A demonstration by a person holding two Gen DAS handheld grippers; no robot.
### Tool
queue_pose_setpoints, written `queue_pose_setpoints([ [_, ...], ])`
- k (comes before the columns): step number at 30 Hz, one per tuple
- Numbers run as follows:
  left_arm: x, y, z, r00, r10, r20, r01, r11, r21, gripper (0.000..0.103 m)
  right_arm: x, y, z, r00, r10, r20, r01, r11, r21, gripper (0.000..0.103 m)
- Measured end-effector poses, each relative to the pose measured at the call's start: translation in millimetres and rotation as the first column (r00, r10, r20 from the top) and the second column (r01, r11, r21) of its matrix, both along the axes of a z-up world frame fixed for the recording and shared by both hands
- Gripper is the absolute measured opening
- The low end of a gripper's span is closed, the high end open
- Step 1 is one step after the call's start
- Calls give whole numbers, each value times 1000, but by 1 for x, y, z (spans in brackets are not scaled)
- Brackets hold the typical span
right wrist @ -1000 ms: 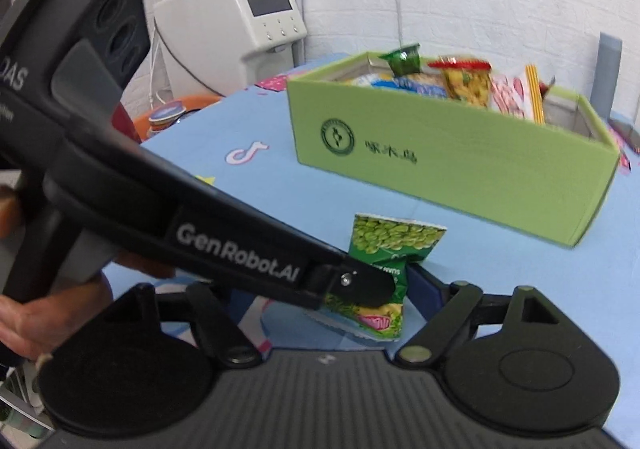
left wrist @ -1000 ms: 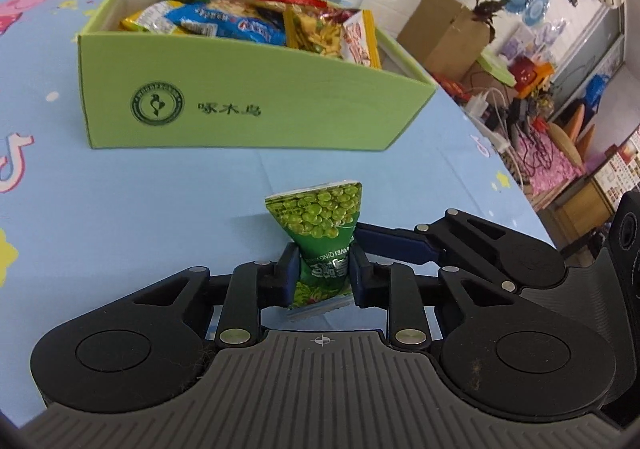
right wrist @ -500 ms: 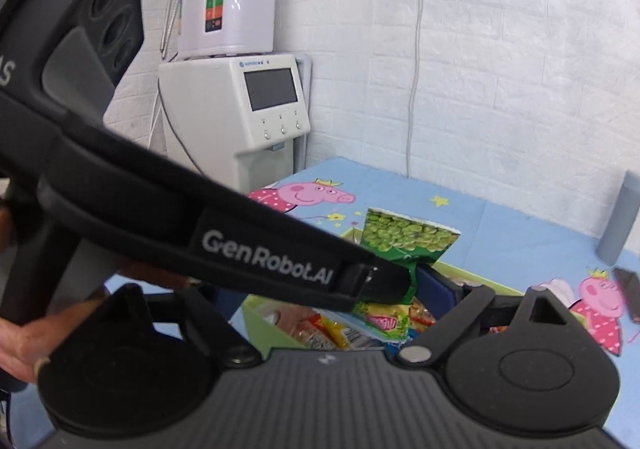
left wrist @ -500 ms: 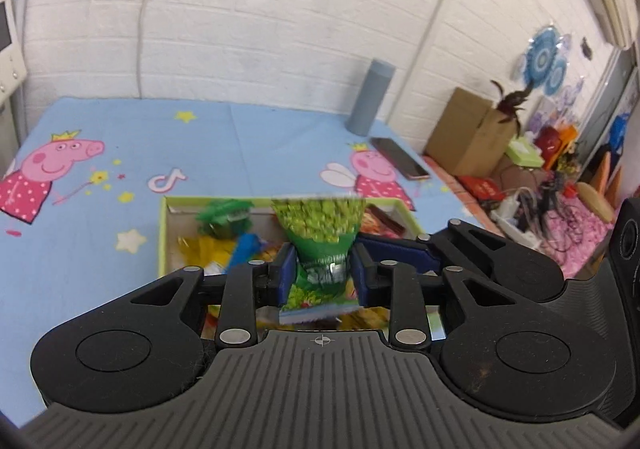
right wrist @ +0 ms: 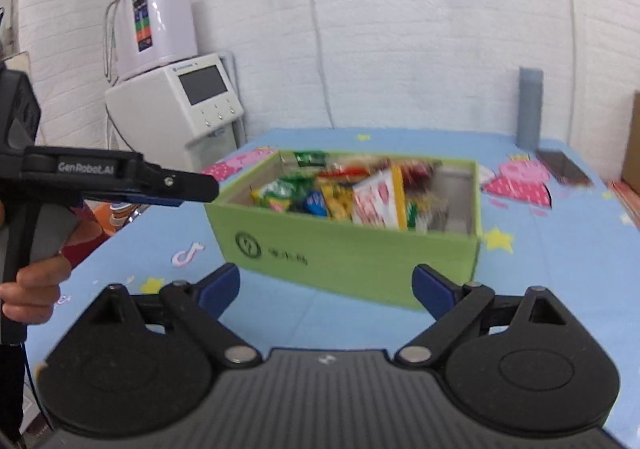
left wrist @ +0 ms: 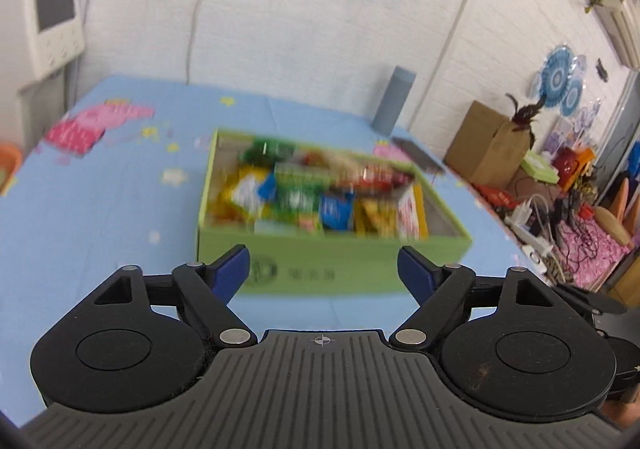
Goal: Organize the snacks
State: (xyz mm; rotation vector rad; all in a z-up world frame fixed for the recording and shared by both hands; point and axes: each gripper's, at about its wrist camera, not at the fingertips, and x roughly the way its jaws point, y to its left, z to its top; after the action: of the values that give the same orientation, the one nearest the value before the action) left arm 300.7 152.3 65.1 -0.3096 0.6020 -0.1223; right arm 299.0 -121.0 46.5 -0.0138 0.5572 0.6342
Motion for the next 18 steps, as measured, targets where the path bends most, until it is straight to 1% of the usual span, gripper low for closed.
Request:
queue_pose_setpoints([
  [3,-25,-13,-22,998,36,-53,-37,999,-14,73,-25,-19,-21,996,-64,-63,65,998,12,93],
  [6,-44,-24,-38,993,74,-96,-75,997,-6,73,-47,-38,-34,984,-156,-85,155,988,-9,93],
  [8,-53,-31,-45,988,94,-120,-94,996,3,75,-56,-48,-40,976,-193,-99,194,981,-5,93],
  [10,-60,-38,-48,984,105,-141,-104,994,17,75,-64,-56,-43,968,-224,-110,227,974,9,93],
  [12,-68,-44,-49,982,116,-151,-113,993,26,80,-72,-63,-41,962,-254,-106,258,966,28,93],
  [13,-72,-47,-49,981,123,-150,-120,992,31,83,-76,-64,-40,958,-267,-102,271,962,33,93],
  [14,-76,-50,-48,980,131,-148,-126,991,42,84,-80,-65,-39,955,-279,-100,284,958,33,93],
  [16,-83,-56,-45,978,155,-140,-145,986,78,87,-88,-65,-35,947,-307,-91,311,950,31,93],
  [18,-91,-59,-42,977,173,-128,-160,981,106,87,-94,-64,-32,941,-326,-88,330,944,25,93],
])
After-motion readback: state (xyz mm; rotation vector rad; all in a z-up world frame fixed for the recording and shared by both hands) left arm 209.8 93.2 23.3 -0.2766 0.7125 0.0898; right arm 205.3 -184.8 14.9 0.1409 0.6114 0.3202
